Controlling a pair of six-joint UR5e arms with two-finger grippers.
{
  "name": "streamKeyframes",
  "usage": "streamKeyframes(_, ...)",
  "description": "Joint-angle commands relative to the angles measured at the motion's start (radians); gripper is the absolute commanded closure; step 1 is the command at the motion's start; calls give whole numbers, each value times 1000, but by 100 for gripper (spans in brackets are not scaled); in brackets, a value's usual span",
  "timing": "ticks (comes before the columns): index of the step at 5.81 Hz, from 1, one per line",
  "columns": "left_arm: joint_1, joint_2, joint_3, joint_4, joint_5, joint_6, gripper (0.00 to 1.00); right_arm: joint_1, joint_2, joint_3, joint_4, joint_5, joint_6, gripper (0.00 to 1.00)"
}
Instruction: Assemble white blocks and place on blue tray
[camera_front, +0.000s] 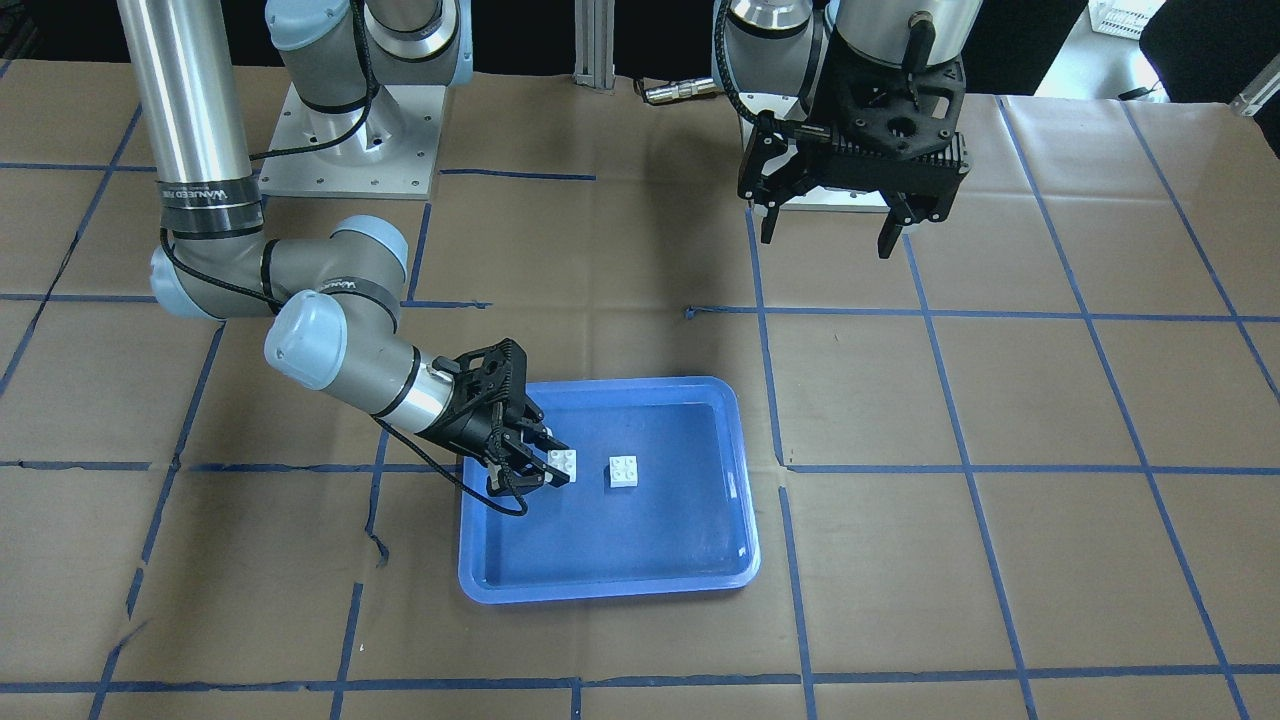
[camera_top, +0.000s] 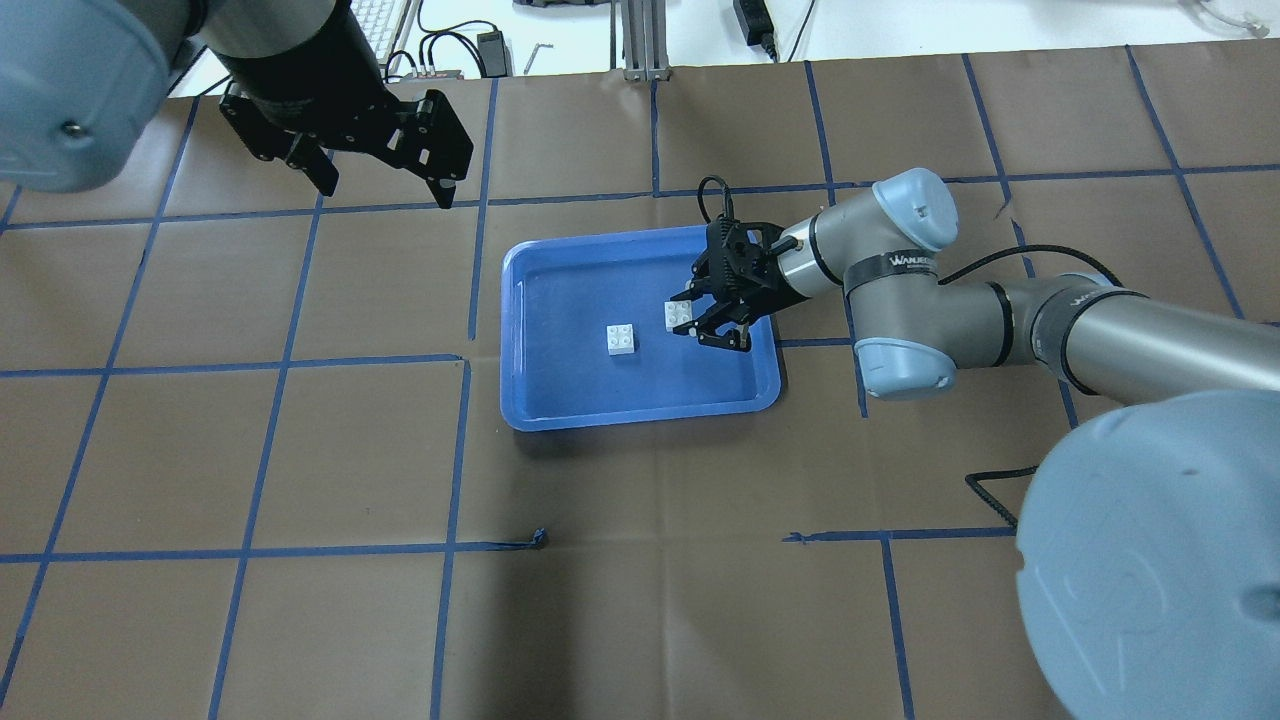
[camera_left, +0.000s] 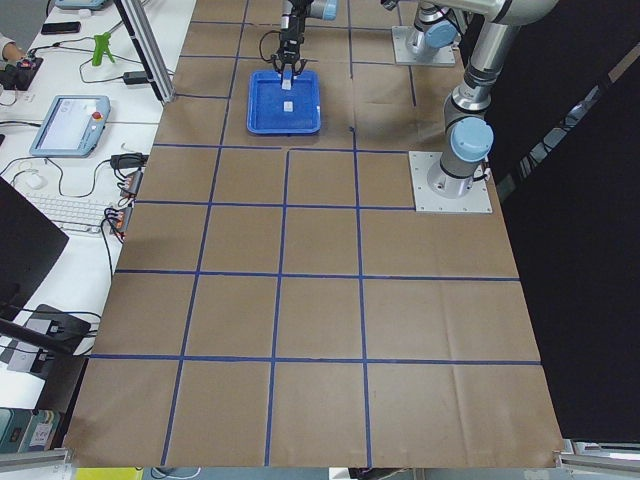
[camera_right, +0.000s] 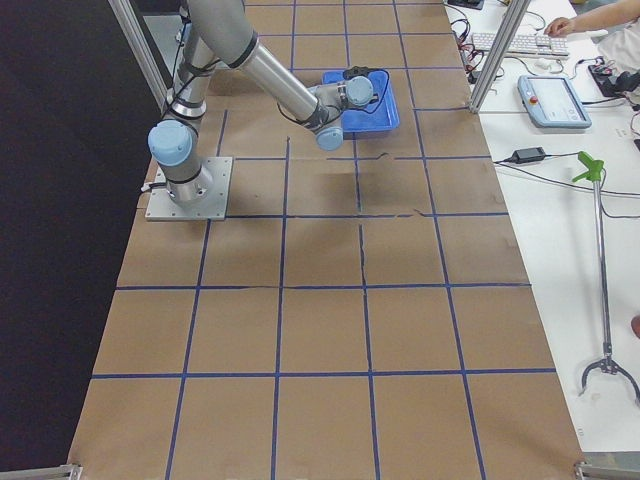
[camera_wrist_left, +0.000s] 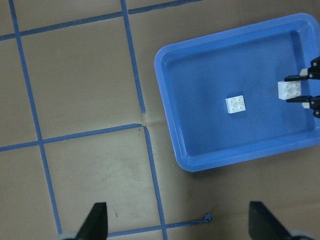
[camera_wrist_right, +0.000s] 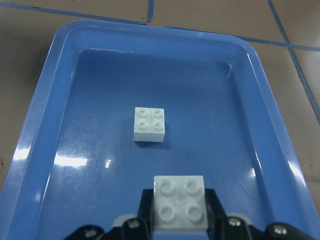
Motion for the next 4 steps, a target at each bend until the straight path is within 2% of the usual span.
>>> streamKeyframes(1, 57, -1, -19, -9, -5, 7, 0, 9, 24, -1, -32, 0, 91, 73)
streamKeyframes(4, 57, 20, -45, 3, -1, 4, 0, 37, 79, -34, -66, 13, 102, 73)
